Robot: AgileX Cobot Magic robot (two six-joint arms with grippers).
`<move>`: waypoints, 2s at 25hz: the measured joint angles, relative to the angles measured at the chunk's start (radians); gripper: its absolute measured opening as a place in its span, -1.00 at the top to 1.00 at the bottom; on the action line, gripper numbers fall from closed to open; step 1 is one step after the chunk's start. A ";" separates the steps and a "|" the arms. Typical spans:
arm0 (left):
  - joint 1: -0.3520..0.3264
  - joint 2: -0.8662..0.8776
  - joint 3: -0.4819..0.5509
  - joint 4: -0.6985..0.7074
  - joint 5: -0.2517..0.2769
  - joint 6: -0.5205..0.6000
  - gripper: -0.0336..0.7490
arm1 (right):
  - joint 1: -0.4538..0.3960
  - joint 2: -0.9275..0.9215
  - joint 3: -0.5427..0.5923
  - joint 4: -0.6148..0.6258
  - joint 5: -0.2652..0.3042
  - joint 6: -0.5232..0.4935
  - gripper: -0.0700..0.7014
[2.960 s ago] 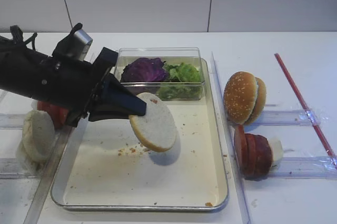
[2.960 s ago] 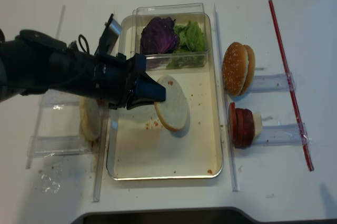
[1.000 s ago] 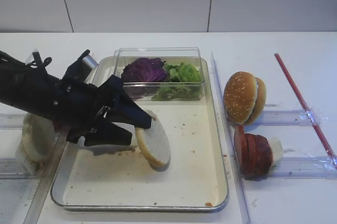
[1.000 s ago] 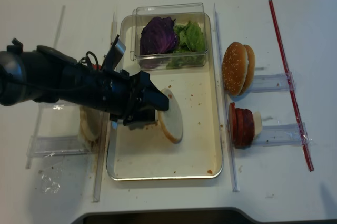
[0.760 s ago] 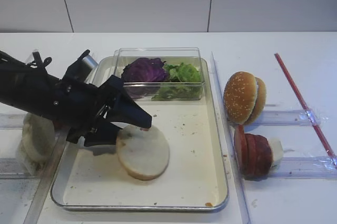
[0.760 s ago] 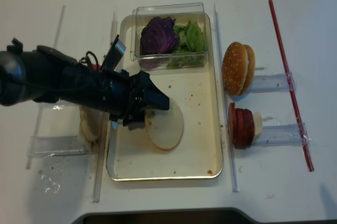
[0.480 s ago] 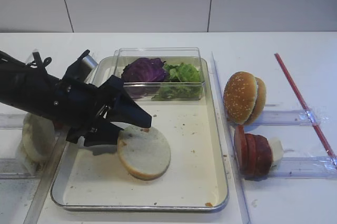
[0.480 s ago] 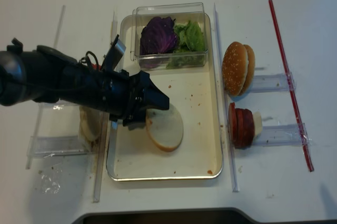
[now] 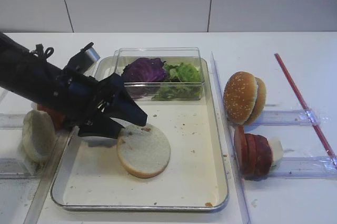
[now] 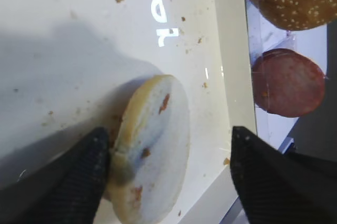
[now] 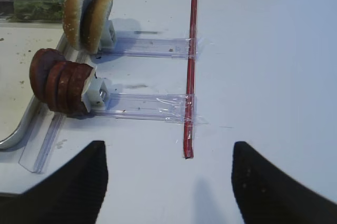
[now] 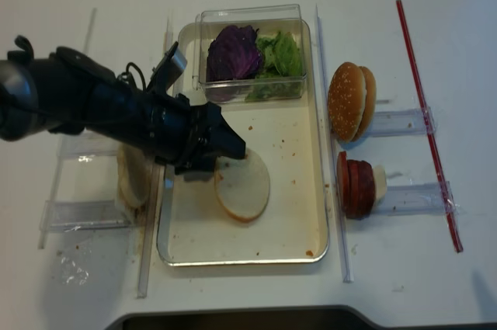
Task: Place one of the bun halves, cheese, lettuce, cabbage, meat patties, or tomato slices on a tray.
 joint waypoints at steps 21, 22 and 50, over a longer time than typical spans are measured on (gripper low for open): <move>0.000 -0.134 -0.312 0.503 0.112 -0.340 -0.23 | 0.000 0.000 0.000 0.000 0.000 0.000 -0.51; 0.000 -0.151 -0.318 0.531 0.115 -0.358 -0.23 | 0.000 0.000 0.000 0.000 0.000 0.000 -0.51; 0.048 -0.502 -0.200 1.194 0.260 -0.747 -0.16 | 0.000 0.000 0.000 0.000 0.000 0.002 -0.51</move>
